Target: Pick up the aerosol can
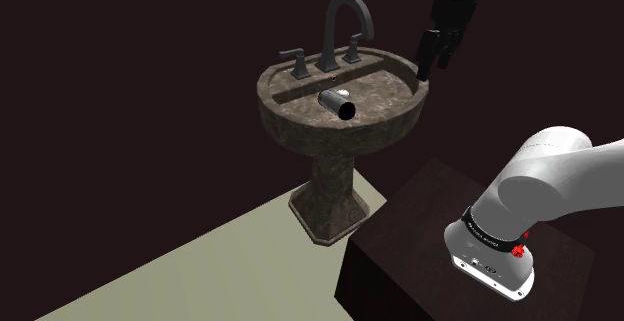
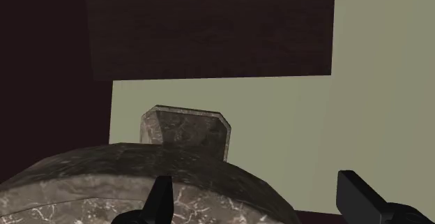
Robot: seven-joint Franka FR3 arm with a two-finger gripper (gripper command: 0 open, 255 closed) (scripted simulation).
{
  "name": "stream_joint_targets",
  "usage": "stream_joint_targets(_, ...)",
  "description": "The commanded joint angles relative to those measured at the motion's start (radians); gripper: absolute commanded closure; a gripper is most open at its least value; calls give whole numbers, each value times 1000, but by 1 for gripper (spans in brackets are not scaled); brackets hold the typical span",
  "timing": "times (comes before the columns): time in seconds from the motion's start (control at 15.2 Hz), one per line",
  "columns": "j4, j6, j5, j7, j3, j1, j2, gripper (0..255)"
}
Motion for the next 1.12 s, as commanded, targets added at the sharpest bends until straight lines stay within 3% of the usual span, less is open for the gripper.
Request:
stream_joint_targets(0.0, 0, 0, 0, 0, 0, 0, 0, 0)
stream_joint_targets(0.53, 81, 176, 0, 23, 11, -14, 318, 0)
stream_joint_targets(1.06, 245, 286, -8, 49, 15, -24, 652, 0)
